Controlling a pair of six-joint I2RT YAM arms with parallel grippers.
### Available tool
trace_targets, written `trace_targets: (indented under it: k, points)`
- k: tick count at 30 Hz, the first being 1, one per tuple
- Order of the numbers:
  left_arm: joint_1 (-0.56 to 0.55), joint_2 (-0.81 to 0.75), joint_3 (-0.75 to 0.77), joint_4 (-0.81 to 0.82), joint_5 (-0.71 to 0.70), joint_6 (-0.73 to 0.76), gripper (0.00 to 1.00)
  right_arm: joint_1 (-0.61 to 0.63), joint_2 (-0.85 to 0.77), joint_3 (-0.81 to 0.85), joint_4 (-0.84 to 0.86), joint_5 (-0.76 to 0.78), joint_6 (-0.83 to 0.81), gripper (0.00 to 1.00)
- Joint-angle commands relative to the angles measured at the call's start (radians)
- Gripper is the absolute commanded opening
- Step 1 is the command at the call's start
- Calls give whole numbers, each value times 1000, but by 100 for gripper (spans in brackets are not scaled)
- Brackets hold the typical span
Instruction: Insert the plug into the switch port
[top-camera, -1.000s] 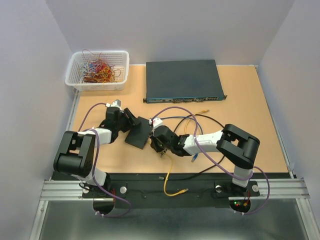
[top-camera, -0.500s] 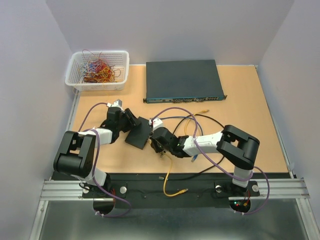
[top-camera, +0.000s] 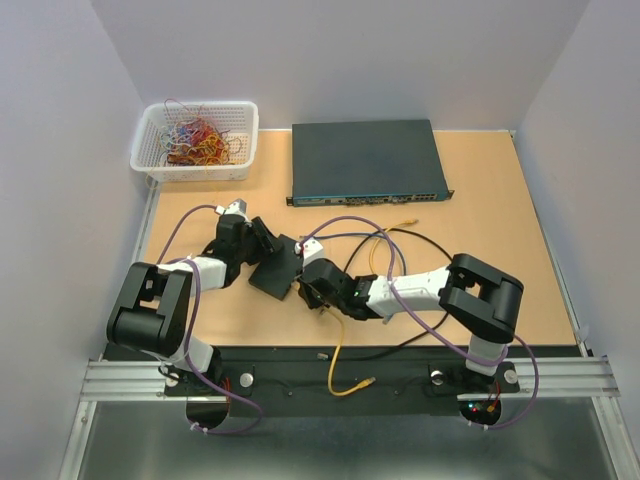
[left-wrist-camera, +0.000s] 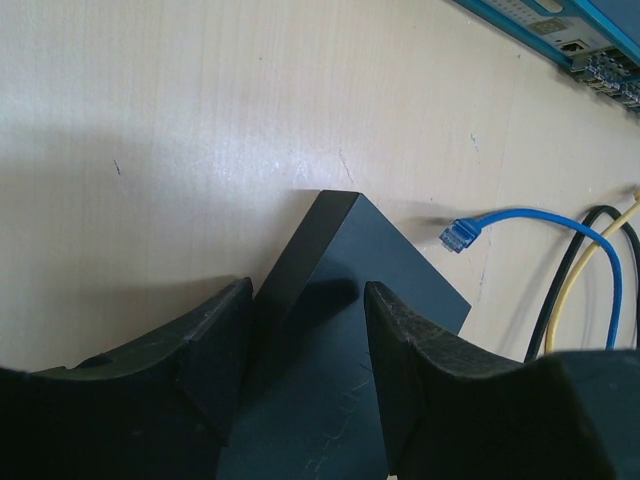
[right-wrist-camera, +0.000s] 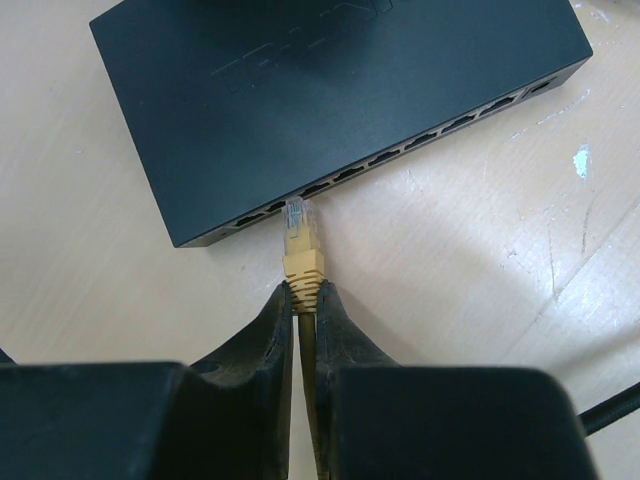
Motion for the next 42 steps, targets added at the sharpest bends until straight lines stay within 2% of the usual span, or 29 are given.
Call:
trace_targets:
  k: [1, 20, 42]
  points:
    - [-18, -13, -23, -86, -2, 13, 60, 14, -39, 29, 50, 34, 16, 0]
    - [-24, -5, -19, -91, -13, 5, 60, 37, -13, 44, 36, 9, 53, 0]
    - [-26, 5, -12, -102, -9, -5, 60, 40, 61, 86, 34, 57, 55, 1]
